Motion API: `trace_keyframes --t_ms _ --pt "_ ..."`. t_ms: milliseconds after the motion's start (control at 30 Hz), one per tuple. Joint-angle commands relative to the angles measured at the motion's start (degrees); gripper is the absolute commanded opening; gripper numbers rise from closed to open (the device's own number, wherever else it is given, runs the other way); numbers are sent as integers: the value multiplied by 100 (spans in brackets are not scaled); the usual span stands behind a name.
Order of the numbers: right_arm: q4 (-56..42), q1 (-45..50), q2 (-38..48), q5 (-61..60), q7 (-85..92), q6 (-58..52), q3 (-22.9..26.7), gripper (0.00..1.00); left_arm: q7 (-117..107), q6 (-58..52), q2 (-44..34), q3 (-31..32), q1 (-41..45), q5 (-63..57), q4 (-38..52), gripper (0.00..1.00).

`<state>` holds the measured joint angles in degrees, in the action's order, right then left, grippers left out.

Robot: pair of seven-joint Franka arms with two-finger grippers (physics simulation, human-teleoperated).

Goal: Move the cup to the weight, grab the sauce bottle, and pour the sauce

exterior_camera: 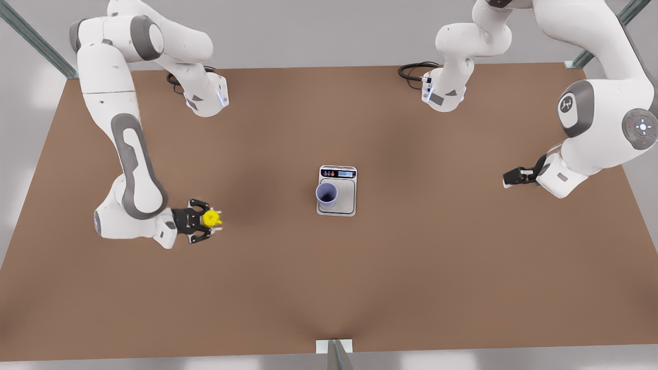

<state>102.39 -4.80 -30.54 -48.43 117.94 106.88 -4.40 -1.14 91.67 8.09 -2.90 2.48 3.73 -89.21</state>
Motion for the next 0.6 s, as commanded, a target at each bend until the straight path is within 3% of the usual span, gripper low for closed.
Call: trace_keyframes --t_ms 0,333,567 --pt "-9 -56 -57 -61 97 -44 0 57 0 0 0 0 -2 -4 0 100" --pt "-53 -505 -980 -817 1380 -519 -9 57 9 35 35 0 -2 -30 -9 100" --pt "-167 -496 -1041 -799 1820 -273 18 58 -123 35 26 0 15 -30 -9 100"
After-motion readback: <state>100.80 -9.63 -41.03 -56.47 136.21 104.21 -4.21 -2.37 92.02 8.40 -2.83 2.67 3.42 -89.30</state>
